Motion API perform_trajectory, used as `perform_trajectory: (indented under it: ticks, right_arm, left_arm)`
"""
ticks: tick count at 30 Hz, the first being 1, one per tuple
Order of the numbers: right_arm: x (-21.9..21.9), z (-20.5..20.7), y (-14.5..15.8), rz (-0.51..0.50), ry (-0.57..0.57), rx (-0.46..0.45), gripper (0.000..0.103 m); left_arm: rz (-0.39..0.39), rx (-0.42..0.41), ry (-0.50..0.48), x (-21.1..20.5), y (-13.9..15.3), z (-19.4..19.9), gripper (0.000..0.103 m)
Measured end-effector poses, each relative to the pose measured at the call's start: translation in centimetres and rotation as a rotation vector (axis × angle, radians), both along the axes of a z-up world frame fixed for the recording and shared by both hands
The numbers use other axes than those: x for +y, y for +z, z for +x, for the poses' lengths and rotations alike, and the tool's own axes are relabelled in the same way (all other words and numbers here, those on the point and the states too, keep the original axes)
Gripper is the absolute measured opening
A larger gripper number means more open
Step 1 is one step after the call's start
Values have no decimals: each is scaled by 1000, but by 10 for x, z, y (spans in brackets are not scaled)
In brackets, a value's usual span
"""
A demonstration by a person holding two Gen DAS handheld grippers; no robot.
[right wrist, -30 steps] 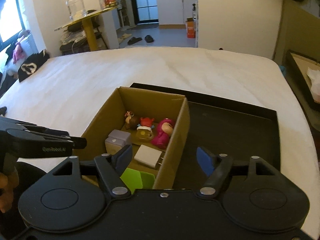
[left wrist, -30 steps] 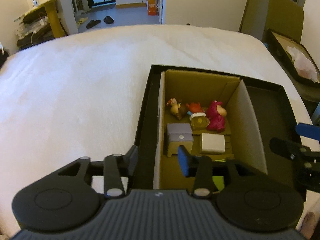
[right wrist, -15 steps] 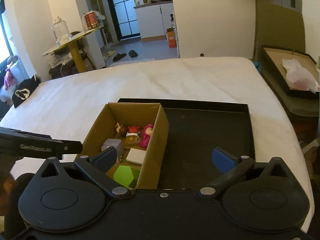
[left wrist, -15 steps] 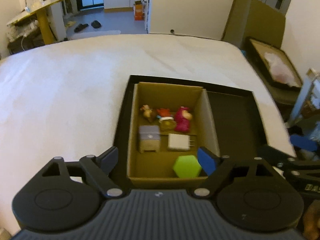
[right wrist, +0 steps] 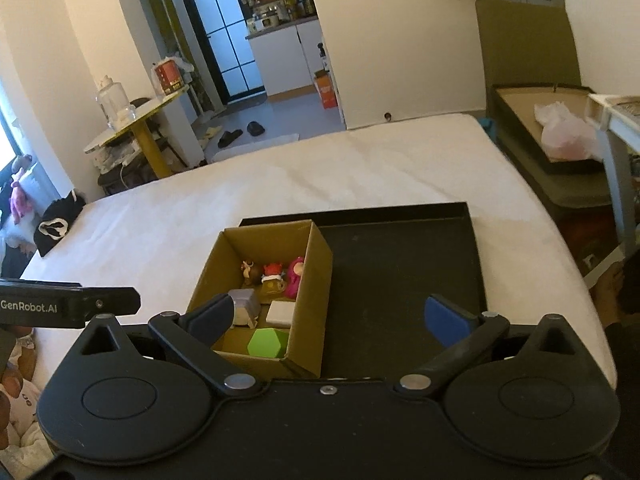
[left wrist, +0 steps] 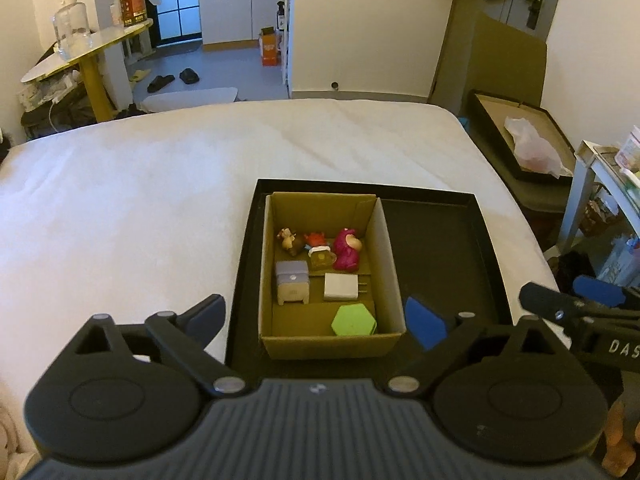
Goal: Organize rigid objects
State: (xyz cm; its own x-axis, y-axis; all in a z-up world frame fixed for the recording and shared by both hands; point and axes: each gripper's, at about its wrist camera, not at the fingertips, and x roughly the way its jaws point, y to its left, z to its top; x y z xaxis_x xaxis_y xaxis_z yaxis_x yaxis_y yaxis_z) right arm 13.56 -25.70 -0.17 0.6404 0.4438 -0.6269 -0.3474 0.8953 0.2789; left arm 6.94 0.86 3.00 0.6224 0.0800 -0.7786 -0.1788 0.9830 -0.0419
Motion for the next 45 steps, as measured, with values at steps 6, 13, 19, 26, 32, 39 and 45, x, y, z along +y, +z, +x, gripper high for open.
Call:
perform_trajectory:
  ticks: [6,13,19,26,32,39,45]
  right_arm:
    - [-9,-13,11,4,-21,-21,103]
    - [-14,-30,22,-3,-21,-37,103]
    - [-17,-47,29,-6,-15,-35,103]
    - [-19,-62,35,-12,-28,-29,103]
    - [-20,-72,35,-36,-38,-19,103]
    - [-19,-77,31,-54,-36,-13,103]
    - [-18,-79,27,-71,-38,-4,103]
  left_arm:
    - [8,-24,-11,-3,12,-17,98]
    - [-7,-48,-24,-7,21,-37,99]
    - [4,-68,-37,-12,28,-53,99]
    - [25,-82,-50,-21,31,-66,99]
    - [52,-81,-35,-25,28,-71,99]
    - [44,-50,-35,-25,17,-76,99]
    - [28,-41,-27,-21,13,-78,99]
